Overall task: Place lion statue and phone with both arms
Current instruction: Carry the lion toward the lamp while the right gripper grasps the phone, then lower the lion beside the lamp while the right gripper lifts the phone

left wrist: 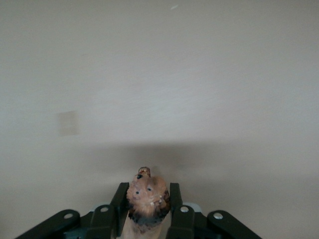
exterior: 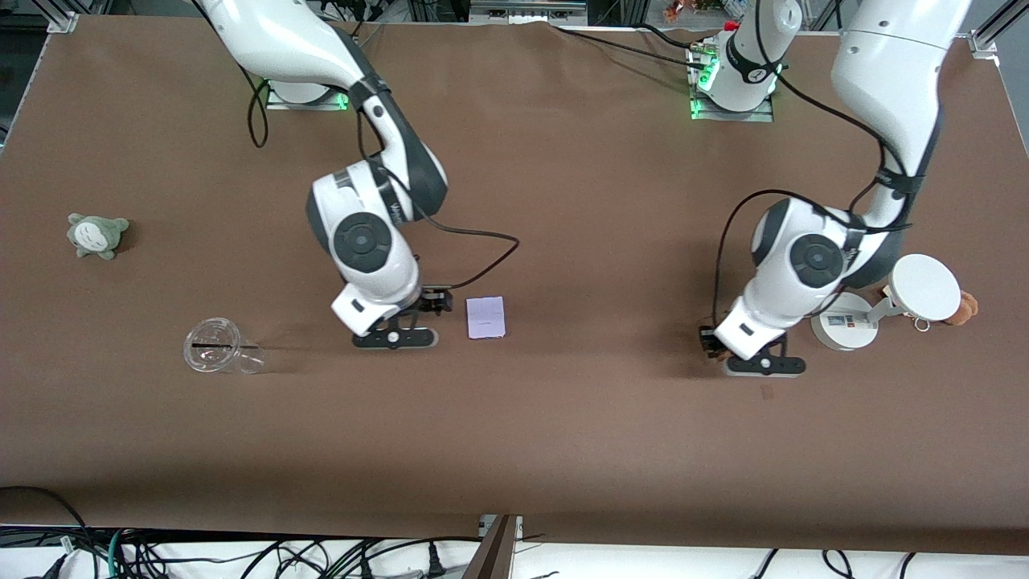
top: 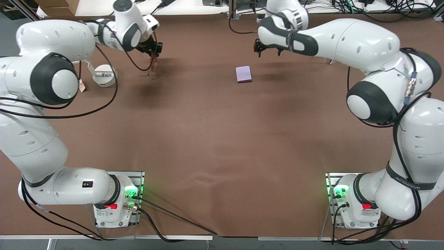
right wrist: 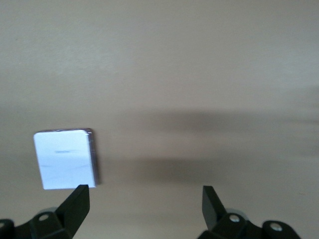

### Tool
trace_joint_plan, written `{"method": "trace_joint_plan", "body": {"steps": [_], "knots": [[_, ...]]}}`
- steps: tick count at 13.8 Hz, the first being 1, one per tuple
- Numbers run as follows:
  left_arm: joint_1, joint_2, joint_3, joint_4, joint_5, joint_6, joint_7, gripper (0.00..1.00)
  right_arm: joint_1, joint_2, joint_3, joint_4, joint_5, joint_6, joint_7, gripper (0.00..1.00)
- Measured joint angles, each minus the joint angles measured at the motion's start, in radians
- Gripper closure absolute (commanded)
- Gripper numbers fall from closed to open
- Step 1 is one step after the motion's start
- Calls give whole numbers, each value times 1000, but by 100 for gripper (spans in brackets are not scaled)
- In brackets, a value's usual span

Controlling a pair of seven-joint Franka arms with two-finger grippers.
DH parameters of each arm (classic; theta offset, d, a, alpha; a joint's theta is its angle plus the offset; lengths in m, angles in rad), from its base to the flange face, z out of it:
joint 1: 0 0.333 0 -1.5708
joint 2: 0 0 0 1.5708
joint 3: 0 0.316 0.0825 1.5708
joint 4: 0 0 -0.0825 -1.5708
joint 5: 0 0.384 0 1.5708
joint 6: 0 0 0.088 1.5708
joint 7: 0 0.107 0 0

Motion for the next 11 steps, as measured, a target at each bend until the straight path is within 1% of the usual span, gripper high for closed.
{"method": "trace_joint_plan", "body": {"steps": [3,7,10,11], "knots": [[83,5,-7,-42,0,32,94,100,37,47,0,0,0,75,19,0],[94,33,-16,-46,0,39,104,100,66,80,0,1,0,142,29,0],[95,33,-16,-45,0,39,103,100,89,102,0,1,0,190,58,0],[95,33,-16,-45,0,39,103,84,97,110,0,1,0,203,67,0]]}}
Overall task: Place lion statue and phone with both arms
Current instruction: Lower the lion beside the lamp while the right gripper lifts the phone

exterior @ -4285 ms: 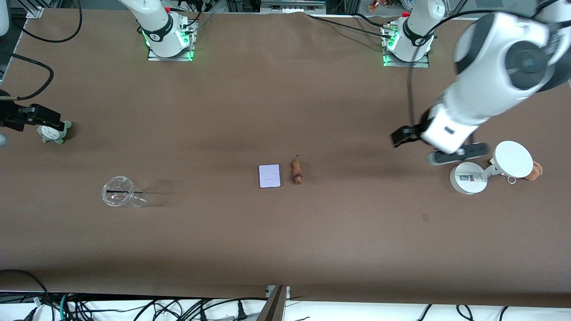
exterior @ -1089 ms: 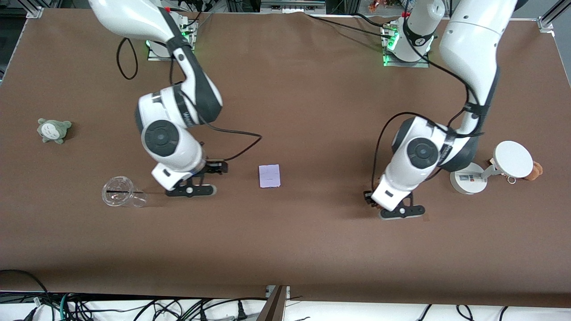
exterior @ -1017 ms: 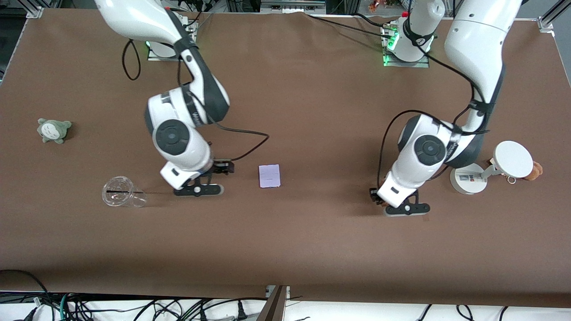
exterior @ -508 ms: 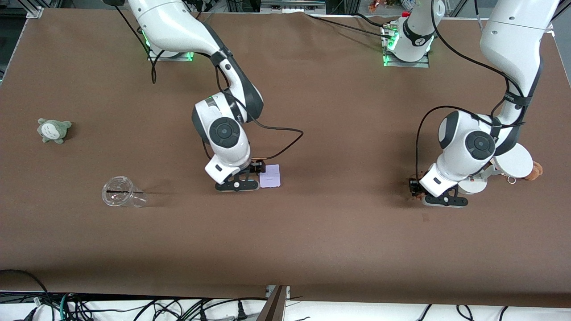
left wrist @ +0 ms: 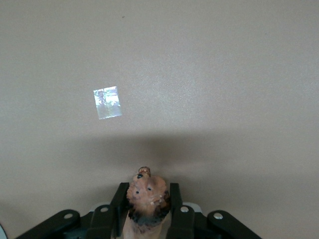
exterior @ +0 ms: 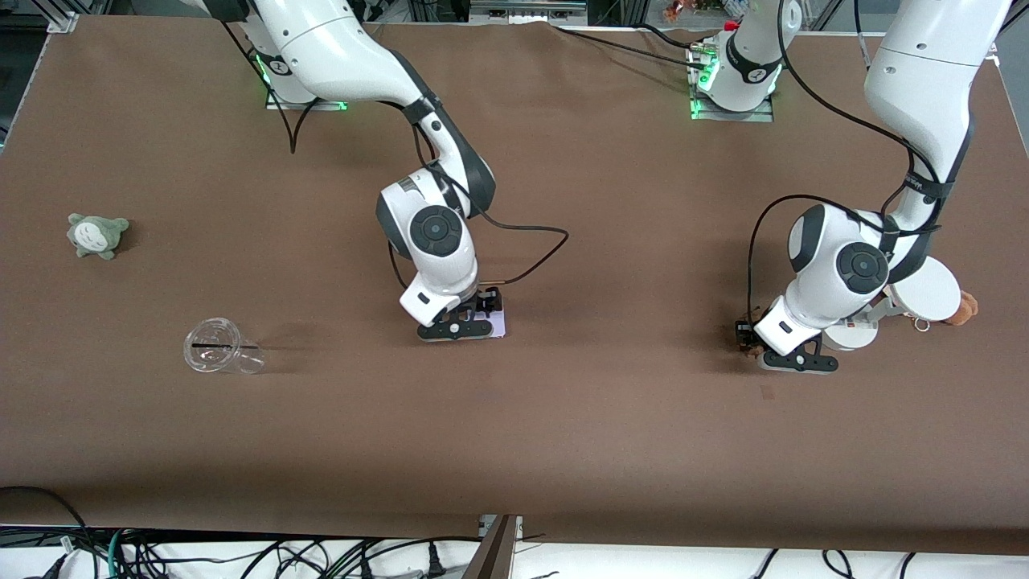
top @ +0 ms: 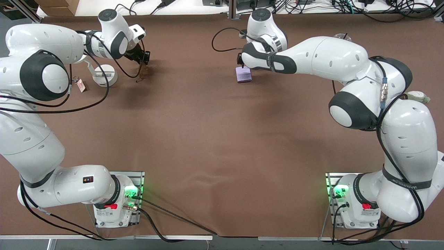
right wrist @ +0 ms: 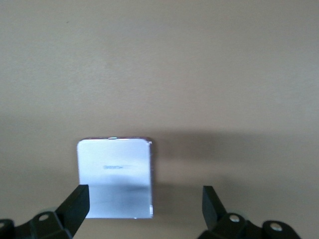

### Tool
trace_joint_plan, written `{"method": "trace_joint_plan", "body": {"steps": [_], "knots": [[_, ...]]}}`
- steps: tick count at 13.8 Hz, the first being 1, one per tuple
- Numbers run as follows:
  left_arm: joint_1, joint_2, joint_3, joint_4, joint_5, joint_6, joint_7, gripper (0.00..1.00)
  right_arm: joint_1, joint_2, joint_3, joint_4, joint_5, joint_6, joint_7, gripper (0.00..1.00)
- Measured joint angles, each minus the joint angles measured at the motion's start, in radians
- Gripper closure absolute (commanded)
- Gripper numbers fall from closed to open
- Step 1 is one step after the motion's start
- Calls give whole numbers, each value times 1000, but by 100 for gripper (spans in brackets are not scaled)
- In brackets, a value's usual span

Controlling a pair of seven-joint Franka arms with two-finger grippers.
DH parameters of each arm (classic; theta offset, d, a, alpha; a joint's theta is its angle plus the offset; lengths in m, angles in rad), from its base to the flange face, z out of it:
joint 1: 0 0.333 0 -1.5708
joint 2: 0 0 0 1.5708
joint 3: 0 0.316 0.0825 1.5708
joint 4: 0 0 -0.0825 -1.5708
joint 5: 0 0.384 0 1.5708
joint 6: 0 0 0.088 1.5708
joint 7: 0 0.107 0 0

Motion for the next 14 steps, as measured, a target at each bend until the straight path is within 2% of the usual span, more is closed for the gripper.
{"method": "trace_joint_plan", "body": {"steps": [1,2,14], "knots": [[0,0,0,0,0,0,0,39,8,8,0,0,0,11,4,0],[0,0,0,0,0,0,0,0,15,17,0,0,0,19,5,0],[6,24,-19,62,0,4,0,0,72,76,0,0,0,33,19,0]]}}
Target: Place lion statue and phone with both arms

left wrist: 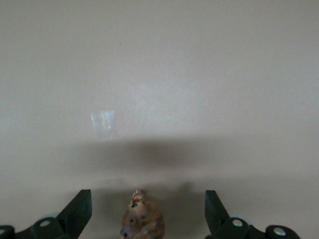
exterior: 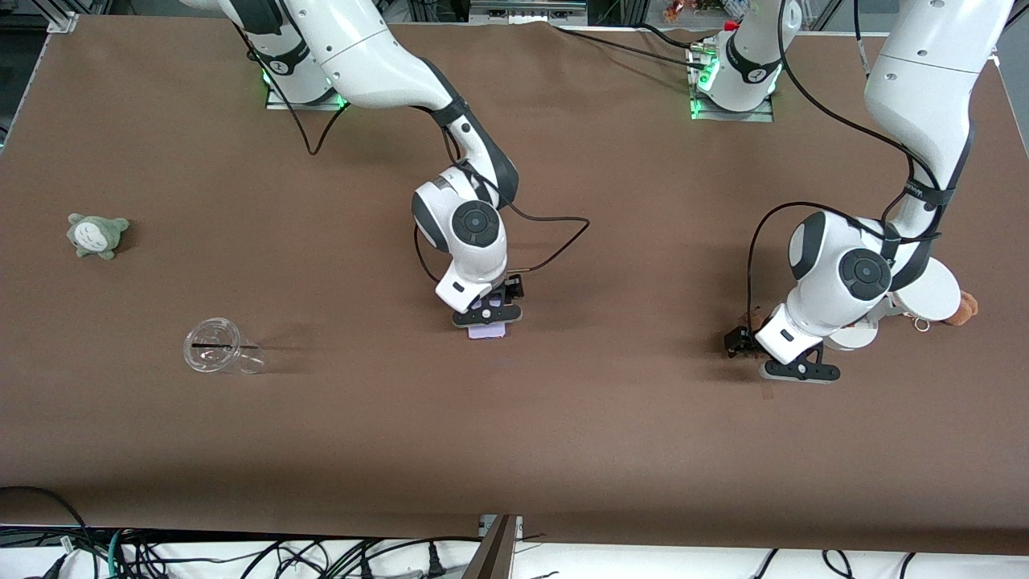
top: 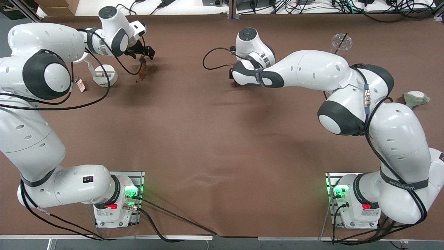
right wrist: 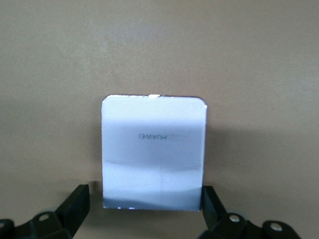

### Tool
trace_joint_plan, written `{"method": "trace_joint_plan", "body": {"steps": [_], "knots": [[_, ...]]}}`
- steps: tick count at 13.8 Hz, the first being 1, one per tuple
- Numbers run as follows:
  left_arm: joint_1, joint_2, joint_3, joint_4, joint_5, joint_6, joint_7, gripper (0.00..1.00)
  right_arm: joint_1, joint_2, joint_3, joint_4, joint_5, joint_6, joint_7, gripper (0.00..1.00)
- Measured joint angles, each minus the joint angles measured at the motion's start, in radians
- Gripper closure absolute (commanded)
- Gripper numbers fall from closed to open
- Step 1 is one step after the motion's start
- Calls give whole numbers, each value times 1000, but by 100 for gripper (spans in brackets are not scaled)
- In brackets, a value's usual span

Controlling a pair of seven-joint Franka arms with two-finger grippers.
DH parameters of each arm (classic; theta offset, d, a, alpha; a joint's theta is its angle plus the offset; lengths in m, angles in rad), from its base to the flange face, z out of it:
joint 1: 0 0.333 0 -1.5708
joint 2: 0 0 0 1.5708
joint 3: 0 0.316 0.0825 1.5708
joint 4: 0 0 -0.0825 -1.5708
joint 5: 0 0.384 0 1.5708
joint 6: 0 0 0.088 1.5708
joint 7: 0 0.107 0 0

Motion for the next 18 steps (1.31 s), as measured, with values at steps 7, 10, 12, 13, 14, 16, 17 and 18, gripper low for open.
{"method": "trace_joint_plan", "body": {"steps": [7,10,12,13,14,16,17,18], "knots": [[0,-217,-88,57,0,-304,0,0,1,16,-2,0,0,14,0,0],[0,-322,-104,115,-29,-517,-3,0,1,17,-3,1,0,22,0,0],[5,-367,-104,153,-64,-625,-3,0,1,17,-3,1,0,36,0,0],[7,-386,-104,173,-67,-683,-2,0,1,17,-4,1,0,43,0,0],[10,-404,-103,192,-68,-737,-1,0,1,17,-4,1,0,47,0,0],[21,-437,-97,219,-68,-811,13,0,1,18,-5,2,0,58,0,10],[43,-454,-95,226,-69,-834,46,0,1,18,-6,2,0,61,0,24],[78,-472,-94,230,-86,-855,93,0,1,18,-8,2,0,62,0,47]]}}
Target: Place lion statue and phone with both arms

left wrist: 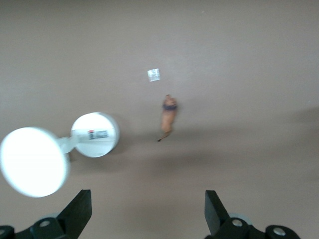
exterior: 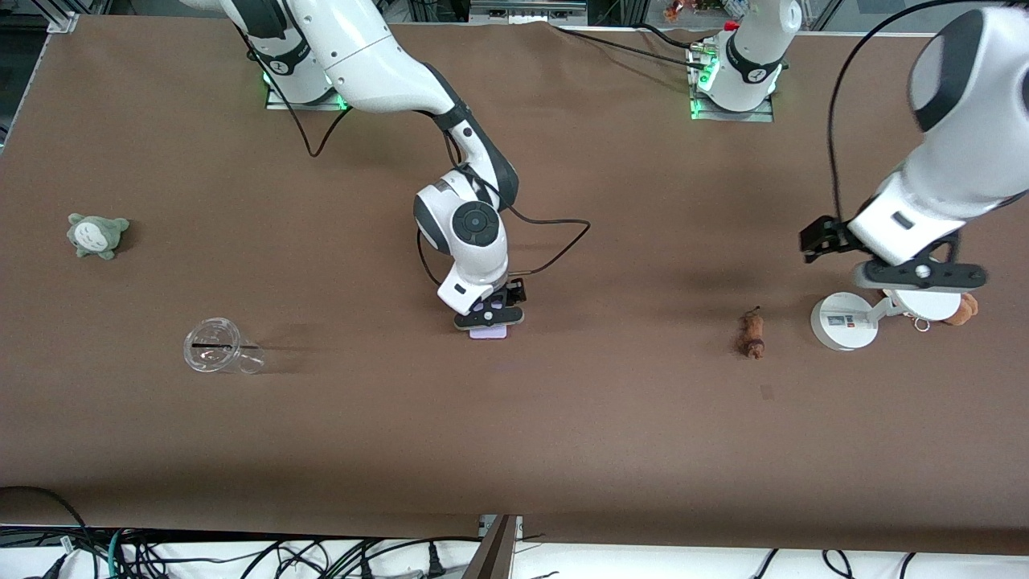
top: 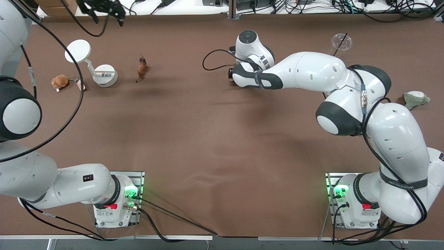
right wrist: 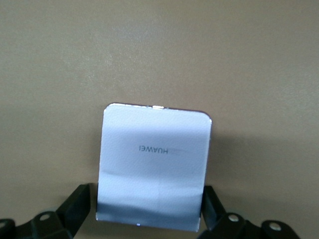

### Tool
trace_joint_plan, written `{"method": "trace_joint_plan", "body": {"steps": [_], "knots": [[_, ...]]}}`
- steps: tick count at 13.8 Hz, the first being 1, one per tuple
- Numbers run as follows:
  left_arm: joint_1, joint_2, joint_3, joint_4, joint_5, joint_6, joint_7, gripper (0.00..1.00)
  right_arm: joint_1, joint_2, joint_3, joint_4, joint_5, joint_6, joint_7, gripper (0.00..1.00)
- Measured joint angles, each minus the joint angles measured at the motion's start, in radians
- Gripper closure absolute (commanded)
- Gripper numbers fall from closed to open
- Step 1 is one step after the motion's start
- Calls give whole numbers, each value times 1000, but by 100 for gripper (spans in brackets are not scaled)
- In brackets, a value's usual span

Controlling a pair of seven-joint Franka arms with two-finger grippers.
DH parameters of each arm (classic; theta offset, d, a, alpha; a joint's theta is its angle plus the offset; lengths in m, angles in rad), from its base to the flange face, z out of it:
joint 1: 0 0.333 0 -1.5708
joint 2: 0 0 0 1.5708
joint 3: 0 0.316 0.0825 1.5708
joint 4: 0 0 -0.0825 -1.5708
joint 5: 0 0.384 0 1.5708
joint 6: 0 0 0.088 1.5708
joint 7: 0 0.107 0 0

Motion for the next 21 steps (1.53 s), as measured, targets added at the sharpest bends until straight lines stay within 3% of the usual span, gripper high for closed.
{"method": "trace_joint_plan", "body": {"steps": [2,5,9,12,16,21], "knots": [[90,-37,5,4,-66,-37,106,0,0,1,-3,1,0,1,0,62],[167,-70,10,4,-102,-71,184,0,-2,2,-8,1,0,9,0,63],[161,-72,-12,3,-102,-75,182,0,-40,-2,-26,17,0,17,-2,66],[162,-72,-13,3,-102,-83,180,0,-74,-22,-78,24,0,-12,-21,66],[162,-72,-8,18,-106,-92,136,0,-179,-27,-106,4,0,-39,-137,66],[167,-73,1,106,-135,-141,36,0,-289,-85,-110,-86,0,-45,-327,66]]}}
